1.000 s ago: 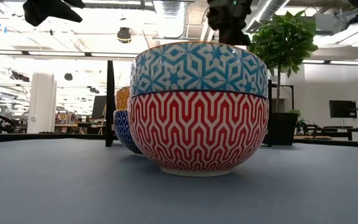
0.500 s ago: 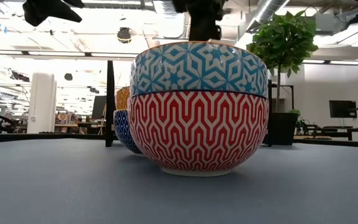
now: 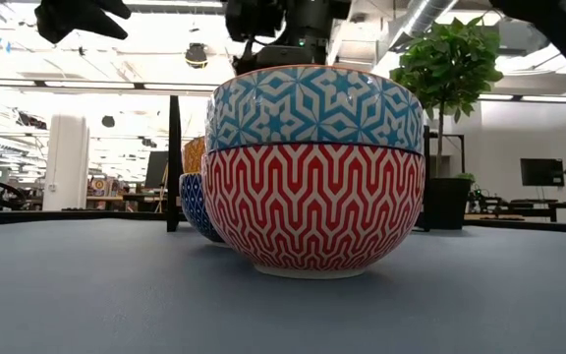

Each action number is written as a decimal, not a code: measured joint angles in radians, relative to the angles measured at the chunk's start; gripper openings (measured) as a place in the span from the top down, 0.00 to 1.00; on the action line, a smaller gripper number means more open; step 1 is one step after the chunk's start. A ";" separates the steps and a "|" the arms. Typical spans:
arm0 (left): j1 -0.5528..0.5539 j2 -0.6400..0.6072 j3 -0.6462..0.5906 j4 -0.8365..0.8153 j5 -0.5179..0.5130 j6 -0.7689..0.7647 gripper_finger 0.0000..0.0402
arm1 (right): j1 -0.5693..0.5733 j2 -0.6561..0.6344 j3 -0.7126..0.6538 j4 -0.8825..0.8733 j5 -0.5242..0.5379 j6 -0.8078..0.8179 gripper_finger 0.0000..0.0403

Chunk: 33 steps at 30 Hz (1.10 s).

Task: Place and stack bowls onto a shelf
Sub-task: Put the light blue bowl on the shelf

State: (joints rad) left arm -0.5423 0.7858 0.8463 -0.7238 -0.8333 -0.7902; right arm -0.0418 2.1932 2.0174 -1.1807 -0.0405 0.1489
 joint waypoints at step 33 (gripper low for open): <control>0.000 0.056 0.000 -0.004 0.000 -0.023 0.60 | 0.037 0.062 -0.001 0.119 -0.139 -0.056 0.66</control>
State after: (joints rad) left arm -0.5423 0.8418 0.8463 -0.7282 -0.8334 -0.8131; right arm -0.0044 2.2552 2.0167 -1.0622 -0.1790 0.0929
